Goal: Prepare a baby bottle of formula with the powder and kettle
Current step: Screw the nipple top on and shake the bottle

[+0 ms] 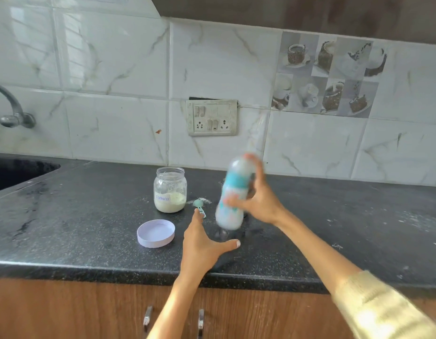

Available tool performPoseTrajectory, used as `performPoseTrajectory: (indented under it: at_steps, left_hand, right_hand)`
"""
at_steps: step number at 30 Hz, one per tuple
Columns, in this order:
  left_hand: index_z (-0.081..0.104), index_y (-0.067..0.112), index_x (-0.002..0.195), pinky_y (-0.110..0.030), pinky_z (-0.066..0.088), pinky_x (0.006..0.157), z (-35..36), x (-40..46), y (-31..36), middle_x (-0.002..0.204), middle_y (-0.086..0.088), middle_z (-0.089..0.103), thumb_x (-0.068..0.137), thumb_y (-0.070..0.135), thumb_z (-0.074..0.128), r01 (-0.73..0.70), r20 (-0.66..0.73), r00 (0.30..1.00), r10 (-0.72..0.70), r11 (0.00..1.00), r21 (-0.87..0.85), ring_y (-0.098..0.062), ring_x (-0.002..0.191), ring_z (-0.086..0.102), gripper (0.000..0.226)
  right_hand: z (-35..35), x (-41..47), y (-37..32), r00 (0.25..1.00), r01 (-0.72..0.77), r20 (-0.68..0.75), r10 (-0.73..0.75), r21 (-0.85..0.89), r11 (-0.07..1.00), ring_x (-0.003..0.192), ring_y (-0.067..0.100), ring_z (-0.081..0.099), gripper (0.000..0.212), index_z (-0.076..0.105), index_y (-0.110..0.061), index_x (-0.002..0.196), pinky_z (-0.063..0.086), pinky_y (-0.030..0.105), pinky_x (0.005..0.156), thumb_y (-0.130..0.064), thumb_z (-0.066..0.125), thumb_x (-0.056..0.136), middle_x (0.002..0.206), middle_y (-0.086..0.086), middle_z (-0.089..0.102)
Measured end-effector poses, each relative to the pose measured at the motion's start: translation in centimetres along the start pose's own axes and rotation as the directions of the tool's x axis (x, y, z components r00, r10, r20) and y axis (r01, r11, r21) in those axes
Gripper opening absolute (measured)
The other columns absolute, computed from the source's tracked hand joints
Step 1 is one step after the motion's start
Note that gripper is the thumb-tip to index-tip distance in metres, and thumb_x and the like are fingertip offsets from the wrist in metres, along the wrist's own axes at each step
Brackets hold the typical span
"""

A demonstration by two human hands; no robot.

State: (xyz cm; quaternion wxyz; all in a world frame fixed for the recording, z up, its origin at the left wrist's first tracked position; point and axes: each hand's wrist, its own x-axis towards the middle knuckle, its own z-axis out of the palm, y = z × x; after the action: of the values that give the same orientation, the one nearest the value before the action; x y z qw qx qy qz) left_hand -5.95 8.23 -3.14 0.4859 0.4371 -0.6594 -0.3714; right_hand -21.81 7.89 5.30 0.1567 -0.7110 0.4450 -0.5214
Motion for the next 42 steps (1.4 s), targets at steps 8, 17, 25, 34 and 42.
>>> performPoseTrajectory:
  at_steps: [8, 17, 25, 34, 42]
  left_hand:
    - [0.027, 0.015, 0.146, -0.023, 0.031, 0.099, 0.1, 0.1, -0.2, 0.146, 0.0, 0.043, 0.051, 0.036, 0.092, -0.003, 0.011, 1.0, 0.003, 1.0, 0.019, -0.014, 0.134, 0.04, 0.117]
    - [0.031, 0.014, 0.144, -0.029, 0.034, 0.105, 0.0, 0.1, 0.0, 0.145, 0.0, 0.044, 0.052, 0.035, 0.091, 0.004, 0.01, 1.0, -0.004, 0.999, 0.047, -0.014, 0.134, 0.04, 0.112]
    - [0.03, 0.013, 0.144, -0.029, 0.035, 0.105, 0.2, 0.2, -0.1, 0.144, 0.0, 0.045, 0.052, 0.034, 0.091, 0.008, 0.006, 1.0, -0.009, 0.999, 0.052, -0.014, 0.133, 0.041, 0.113]
    - [0.034, 0.011, 0.143, -0.025, 0.034, 0.099, 0.2, 0.1, -0.2, 0.143, -0.003, 0.047, 0.052, 0.032, 0.092, -0.003, 0.005, 1.0, 0.003, 0.998, 0.056, -0.015, 0.131, 0.044, 0.109]
    - [0.032, 0.012, 0.144, -0.023, 0.033, 0.1, 0.1, 0.1, -0.1, 0.144, -0.002, 0.046, 0.052, 0.032, 0.092, -0.002, 0.018, 1.0, 0.002, 1.0, 0.026, -0.013, 0.132, 0.043, 0.111]
  right_hand:
    - [-0.3, 0.4, -0.5, 0.994, 0.042, 0.099, -0.037, -0.046, 0.998, 0.1, 0.016, 0.061, 0.091, 0.025, -0.055, 0.12, 0.057, 0.037, 0.083, -0.011, 0.083, 0.067, 0.116, -0.012, 0.05]
    - [-0.5, 0.5, -0.1, 0.992, 0.036, -0.119, -0.03, 0.053, 0.998, 0.096, 0.02, 0.062, 0.086, 0.028, -0.05, 0.121, 0.055, 0.026, 0.074, -0.005, 0.081, 0.069, 0.126, 0.007, 0.048]
    - [-0.5, 0.6, 0.0, 0.998, 0.026, -0.061, -0.023, 0.057, 0.998, 0.092, 0.008, 0.063, 0.085, 0.027, -0.045, 0.122, 0.053, 0.023, 0.076, -0.002, 0.079, 0.071, 0.117, -0.005, 0.05]
    - [0.9, -0.1, 0.3, 0.998, 0.013, 0.054, -0.016, 0.05, 0.999, 0.1, 0.023, 0.061, 0.085, 0.031, -0.049, 0.121, 0.057, 0.028, 0.077, -0.003, 0.08, 0.068, 0.12, -0.001, 0.047]
    - [0.1, 0.3, 0.5, 0.993, 0.024, -0.117, -0.01, 0.117, 0.993, 0.096, 0.022, 0.061, 0.085, 0.029, -0.053, 0.119, 0.057, 0.034, 0.079, -0.005, 0.076, 0.067, 0.118, 0.005, 0.049]
